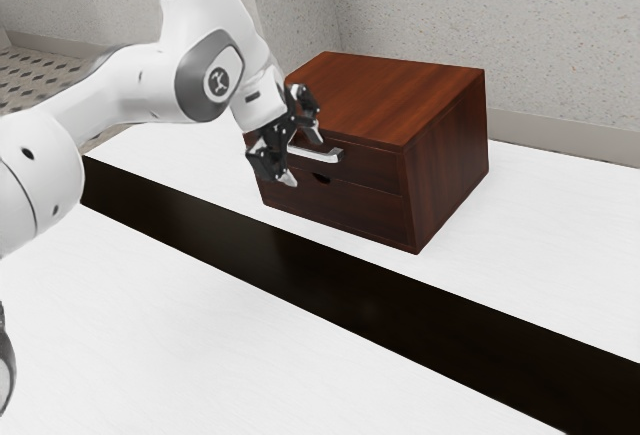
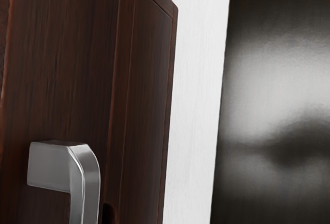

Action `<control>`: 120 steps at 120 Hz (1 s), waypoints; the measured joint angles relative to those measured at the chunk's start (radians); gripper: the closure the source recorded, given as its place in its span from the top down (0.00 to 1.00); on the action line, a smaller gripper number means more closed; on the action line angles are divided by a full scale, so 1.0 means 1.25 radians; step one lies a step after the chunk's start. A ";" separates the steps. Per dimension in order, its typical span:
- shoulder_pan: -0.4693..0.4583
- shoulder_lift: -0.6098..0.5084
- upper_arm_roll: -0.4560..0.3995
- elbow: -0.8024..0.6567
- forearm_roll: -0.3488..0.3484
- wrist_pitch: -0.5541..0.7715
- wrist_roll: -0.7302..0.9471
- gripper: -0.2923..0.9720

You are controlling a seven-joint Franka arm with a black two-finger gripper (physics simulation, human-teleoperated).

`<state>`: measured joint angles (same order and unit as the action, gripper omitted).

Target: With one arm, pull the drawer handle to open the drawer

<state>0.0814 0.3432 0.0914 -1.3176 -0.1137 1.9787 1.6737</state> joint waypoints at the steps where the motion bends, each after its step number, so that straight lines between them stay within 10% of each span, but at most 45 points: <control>1: 0.000 0.002 0.000 0.002 0.000 0.001 0.000 0.72; 120: 0.009 0.043 -0.003 0.023 -0.008 0.031 -0.019 0.43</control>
<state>0.0930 0.3970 0.0878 -1.2888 -0.1240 2.0170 1.6495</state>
